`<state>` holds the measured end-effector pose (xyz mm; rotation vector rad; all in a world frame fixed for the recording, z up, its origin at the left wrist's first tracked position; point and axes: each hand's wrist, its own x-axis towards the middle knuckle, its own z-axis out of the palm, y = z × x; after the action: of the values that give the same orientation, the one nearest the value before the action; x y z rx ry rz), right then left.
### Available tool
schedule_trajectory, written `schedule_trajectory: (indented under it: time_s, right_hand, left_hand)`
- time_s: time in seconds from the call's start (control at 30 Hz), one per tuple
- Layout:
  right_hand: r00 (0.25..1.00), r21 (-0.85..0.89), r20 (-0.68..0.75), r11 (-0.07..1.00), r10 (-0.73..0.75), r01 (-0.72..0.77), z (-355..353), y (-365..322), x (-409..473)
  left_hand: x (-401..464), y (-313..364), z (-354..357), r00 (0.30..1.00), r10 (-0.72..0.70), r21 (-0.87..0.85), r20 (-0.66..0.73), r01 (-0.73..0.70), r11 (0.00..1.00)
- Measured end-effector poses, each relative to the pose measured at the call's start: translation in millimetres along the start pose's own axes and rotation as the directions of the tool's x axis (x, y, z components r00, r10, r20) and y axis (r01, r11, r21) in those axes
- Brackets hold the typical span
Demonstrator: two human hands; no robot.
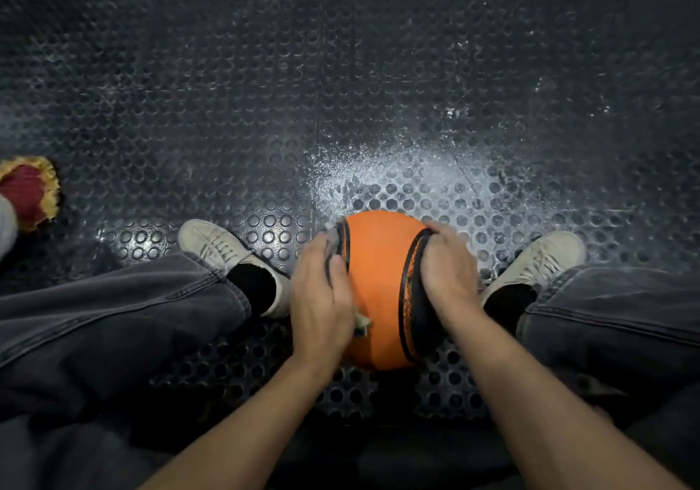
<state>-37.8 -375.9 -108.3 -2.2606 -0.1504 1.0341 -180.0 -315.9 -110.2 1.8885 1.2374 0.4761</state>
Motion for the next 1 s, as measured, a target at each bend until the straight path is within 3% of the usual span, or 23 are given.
schedule_trajectory:
  time_s: [0.03,0.07,0.1,0.13,0.23,0.3,0.37,0.4,0.43,0.47,0.53,0.6,0.63,0.67,0.73,0.77,0.83,0.87,0.9,0.97,1.0]
  right_hand:
    - [0.998,0.004,-0.059,1.0,-0.02,0.02,4.3,2.9,-5.0]
    - [0.994,0.019,-0.102,0.999,-0.041,0.044,6.2,8.2,-9.5]
    - [0.99,0.046,-0.128,0.996,-0.067,0.073,8.4,14.9,-9.0]
    - [0.989,0.062,-0.127,0.995,-0.073,0.081,9.6,21.3,-5.2]
    - [0.986,0.102,-0.162,0.993,-0.033,0.05,5.8,21.9,3.9]
    - [0.982,0.08,-0.186,0.997,-0.007,0.023,5.7,16.2,3.8]
    - [0.978,0.078,-0.203,0.997,0.044,-0.028,8.4,12.2,0.6]
    - [0.977,0.084,-0.204,0.995,0.066,-0.05,8.4,10.9,-0.9]
    - [0.974,0.093,-0.212,0.994,0.081,-0.062,8.0,9.8,-0.4]
    - [0.971,0.105,-0.218,0.991,0.099,-0.078,6.3,9.3,1.6]
    - [0.969,0.119,-0.209,0.986,0.136,-0.112,0.6,9.0,8.8]
    - [0.975,0.12,-0.187,0.988,0.122,-0.101,-3.9,11.8,11.6]
    - [0.98,0.108,-0.172,0.991,0.1,-0.082,-2.1,12.6,9.2]
    - [0.983,0.097,-0.164,0.993,0.082,-0.067,0.2,11.6,7.0]
    - [0.983,0.085,-0.166,0.995,0.073,-0.06,4.5,5.9,7.3]
    - [0.982,0.084,-0.169,0.994,0.088,-0.074,6.1,3.6,8.9]
    - [0.98,0.089,-0.174,0.992,0.101,-0.086,9.0,0.8,8.3]
    - [0.978,0.097,-0.183,0.992,0.102,-0.086,9.5,1.1,6.4]
    - [0.975,0.108,-0.194,0.99,0.107,-0.087,8.1,1.9,5.9]
    - [0.973,0.111,-0.203,0.99,0.112,-0.091,3.3,7.2,11.3]
    - [0.975,0.107,-0.195,0.99,0.108,-0.088,0.8,10.2,13.8]
  left_hand:
    - [-2.3,6.1,3.3,0.973,0.202,0.119,0.111,-0.215,0.969]
    - [-6.2,12.1,9.3,0.888,0.382,0.227,0.256,-0.439,0.869]
    - [-9.3,17.8,16.4,0.783,0.491,0.273,0.382,-0.603,0.75]
    - [-8.8,23.7,23.0,0.734,0.525,0.275,0.431,-0.661,0.698]
    - [13.6,43.2,35.2,0.83,0.421,0.323,0.367,-0.538,0.779]
    - [54.4,44.1,38.9,0.927,0.139,0.32,0.349,-0.258,0.912]
    - [107.7,34.5,35.0,0.902,-0.235,0.323,0.362,0.116,0.939]
    - [121.9,31.3,30.5,0.865,-0.325,0.378,0.381,0.175,0.909]
    - [122.6,28.0,24.4,0.854,-0.32,0.431,0.41,0.128,0.893]
    - [111.6,24.3,20.7,0.873,-0.224,0.403,0.433,0.035,0.914]
    - [61.8,23.9,7.0,0.888,0.1,0.204,0.448,-0.211,0.956]
    - [18.9,18.1,-2.1,0.757,0.414,0.085,0.506,-0.521,0.849]
    - [14.2,7.8,-3.7,0.74,0.446,0.049,0.504,-0.54,0.84]
    - [20.9,6.8,-5.4,0.809,0.377,0.019,0.45,-0.431,0.902]
    - [50.9,2.3,-2.2,0.953,0.052,-0.018,0.299,-0.049,0.999]
    - [71.7,-1.7,-0.2,0.948,-0.194,-0.017,0.252,0.205,0.979]
    - [101.8,-14.7,-2.9,0.817,-0.529,-0.003,0.23,0.544,0.839]
    - [104.7,-20.6,-5.5,0.792,-0.564,0.085,0.234,0.561,0.823]
    - [100.1,-20.5,-6.0,0.819,-0.52,0.172,0.244,0.491,0.854]
    - [70.8,-9.4,-3.5,0.93,-0.239,0.167,0.279,0.198,0.966]
    - [53.9,-1.0,-4.6,0.952,-0.05,0.109,0.303,0.017,0.994]
